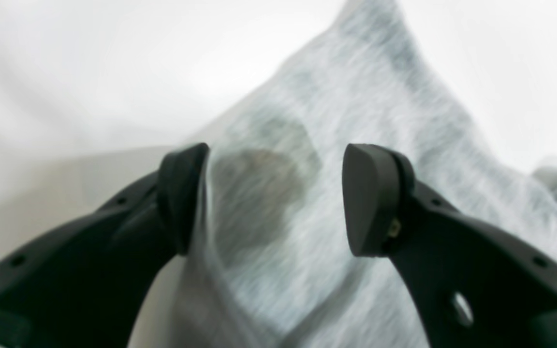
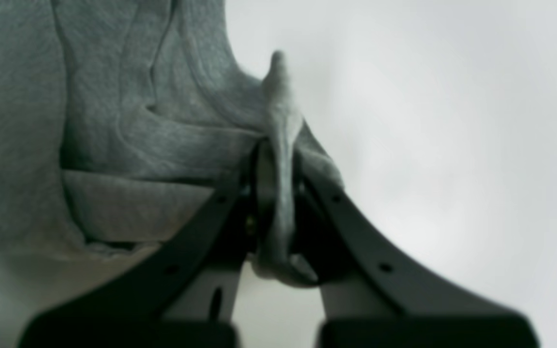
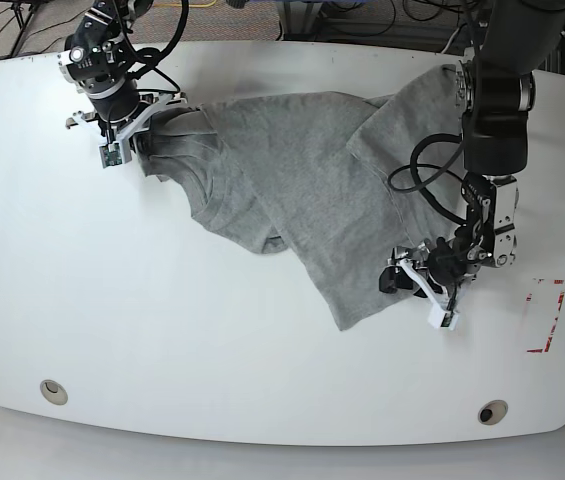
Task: Layout the t-shirt on the table in an organized manner, then fold the t-shirt properly
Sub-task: 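Grasp the shirt hem with the left gripper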
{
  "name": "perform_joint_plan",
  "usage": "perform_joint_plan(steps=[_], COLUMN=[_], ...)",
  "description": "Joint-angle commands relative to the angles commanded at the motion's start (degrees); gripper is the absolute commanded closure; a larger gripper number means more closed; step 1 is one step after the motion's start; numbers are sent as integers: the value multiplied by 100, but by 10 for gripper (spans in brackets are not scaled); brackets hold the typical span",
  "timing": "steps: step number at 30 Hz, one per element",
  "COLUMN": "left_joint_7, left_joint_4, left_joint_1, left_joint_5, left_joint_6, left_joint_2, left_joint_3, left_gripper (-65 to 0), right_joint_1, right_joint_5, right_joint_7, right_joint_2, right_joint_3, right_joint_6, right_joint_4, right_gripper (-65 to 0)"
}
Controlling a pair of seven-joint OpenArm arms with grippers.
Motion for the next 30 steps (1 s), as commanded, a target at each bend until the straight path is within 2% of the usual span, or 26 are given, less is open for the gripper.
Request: perform_joint_plan(steps=[3,5,8,9,10,15,20,25,28,30], left_joint_7=[-9,-9,-18,-18,-18,-9,-9,70,396,580], left_joint_4=[0,0,18,26,26,53,343,1380,2101,2505], left_joint_1=[-9,-9,-9,-9,-9,26,273,835,1222,1398], left_joint_5=[9,18,18,18,18,0,-9,0,-9,-18], left_joint_6=[0,0,9,18,18,18,9,9,0,-35], left_joint_2=[9,9,9,9,0,-44,-299,-369,-598,-633], left_joint_3=[334,457,484,484,484,466,158,-404,-659,-844], left_gripper=[-363,-285,-117,-40,-13,-13,0,0,0,0], right_joint_1=[0,0,0,0,0,0,0,0,0,0], right_joint_5=[0,0,0,0,0,0,0,0,0,0], right_joint_7=[0,0,0,0,0,0,0,0,0,0], right_joint_2=[0,0,0,0,0,0,0,0,0,0], right_joint_3=[0,0,0,0,0,0,0,-9,-9,-9], right_joint_6=[0,0,0,0,0,0,0,0,0,0], right_joint_4=[0,0,0,0,0,0,0,18,18,18], right_gripper=[-2,-2,-2,-2,-2,-2,-2,-2,-2,-2])
